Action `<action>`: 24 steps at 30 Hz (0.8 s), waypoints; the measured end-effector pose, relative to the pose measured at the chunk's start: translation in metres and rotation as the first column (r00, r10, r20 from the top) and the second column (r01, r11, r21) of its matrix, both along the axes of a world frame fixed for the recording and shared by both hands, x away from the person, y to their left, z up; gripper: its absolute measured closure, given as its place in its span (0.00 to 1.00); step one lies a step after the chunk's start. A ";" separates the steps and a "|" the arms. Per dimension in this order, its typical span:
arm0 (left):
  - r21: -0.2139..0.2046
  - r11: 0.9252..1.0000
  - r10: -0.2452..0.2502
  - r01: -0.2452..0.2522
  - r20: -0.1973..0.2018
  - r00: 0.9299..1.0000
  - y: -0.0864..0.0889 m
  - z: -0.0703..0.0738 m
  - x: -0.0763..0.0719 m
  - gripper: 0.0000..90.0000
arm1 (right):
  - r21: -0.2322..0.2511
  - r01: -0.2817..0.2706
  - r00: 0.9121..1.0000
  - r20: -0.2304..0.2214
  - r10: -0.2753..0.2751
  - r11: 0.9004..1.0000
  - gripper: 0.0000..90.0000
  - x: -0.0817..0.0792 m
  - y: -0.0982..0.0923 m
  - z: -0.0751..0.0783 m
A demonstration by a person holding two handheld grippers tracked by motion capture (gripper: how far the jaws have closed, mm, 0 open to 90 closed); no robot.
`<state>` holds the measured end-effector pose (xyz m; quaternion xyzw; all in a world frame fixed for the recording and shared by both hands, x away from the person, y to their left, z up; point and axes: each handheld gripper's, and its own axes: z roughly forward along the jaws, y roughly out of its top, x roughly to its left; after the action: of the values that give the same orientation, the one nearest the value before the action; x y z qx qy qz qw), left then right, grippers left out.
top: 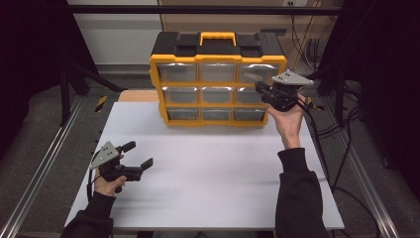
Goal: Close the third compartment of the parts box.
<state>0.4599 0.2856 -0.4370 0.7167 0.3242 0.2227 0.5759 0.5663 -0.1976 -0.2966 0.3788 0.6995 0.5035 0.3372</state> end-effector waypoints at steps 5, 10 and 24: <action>0.002 1.000 -0.001 0.001 0.000 1.000 0.000 0.000 0.000 0.03 | 0.016 -0.050 0.999 0.006 0.050 0.999 0.73 -0.017 0.003 -0.002; 0.003 1.000 -0.001 0.001 0.000 1.000 -0.001 0.000 0.000 0.03 | 0.064 -0.069 0.998 0.020 0.068 0.996 0.49 -0.034 0.003 -0.008; 0.004 1.000 -0.005 0.005 0.000 1.000 -0.001 0.000 0.000 0.03 | 0.137 -0.112 0.993 -0.024 0.116 0.984 0.04 -0.065 -0.003 -0.043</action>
<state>0.4596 0.2842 -0.4373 0.7188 0.3220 0.2217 0.5749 0.5011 -0.2003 -0.3392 0.3681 0.6894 0.5624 0.2700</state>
